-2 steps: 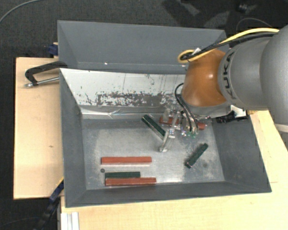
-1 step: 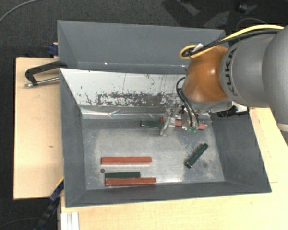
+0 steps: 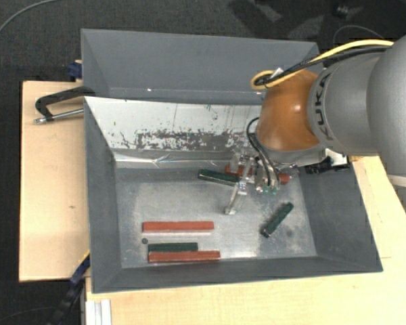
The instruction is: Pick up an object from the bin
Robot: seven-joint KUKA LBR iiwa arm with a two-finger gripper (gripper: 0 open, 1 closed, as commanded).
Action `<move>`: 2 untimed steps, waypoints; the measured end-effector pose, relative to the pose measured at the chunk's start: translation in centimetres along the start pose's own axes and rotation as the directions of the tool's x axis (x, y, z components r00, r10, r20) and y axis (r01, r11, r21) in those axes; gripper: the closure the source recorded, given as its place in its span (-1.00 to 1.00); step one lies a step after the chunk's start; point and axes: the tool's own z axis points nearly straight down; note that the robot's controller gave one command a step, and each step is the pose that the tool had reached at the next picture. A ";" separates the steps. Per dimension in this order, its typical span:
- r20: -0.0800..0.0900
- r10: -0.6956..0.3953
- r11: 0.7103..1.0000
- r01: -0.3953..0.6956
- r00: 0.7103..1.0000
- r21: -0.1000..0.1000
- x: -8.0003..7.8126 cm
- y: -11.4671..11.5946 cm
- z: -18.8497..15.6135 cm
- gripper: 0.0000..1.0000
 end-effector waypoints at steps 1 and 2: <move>0.036 0.003 1.000 -0.002 0.999 -0.005 -1.0 0.0 -0.9 1.00; 0.000 0.000 1.000 0.000 1.000 0.000 0.0 0.0 0.0 -1.00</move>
Offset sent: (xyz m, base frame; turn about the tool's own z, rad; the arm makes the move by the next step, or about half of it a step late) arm 0.0000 0.0000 0.0000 0.0000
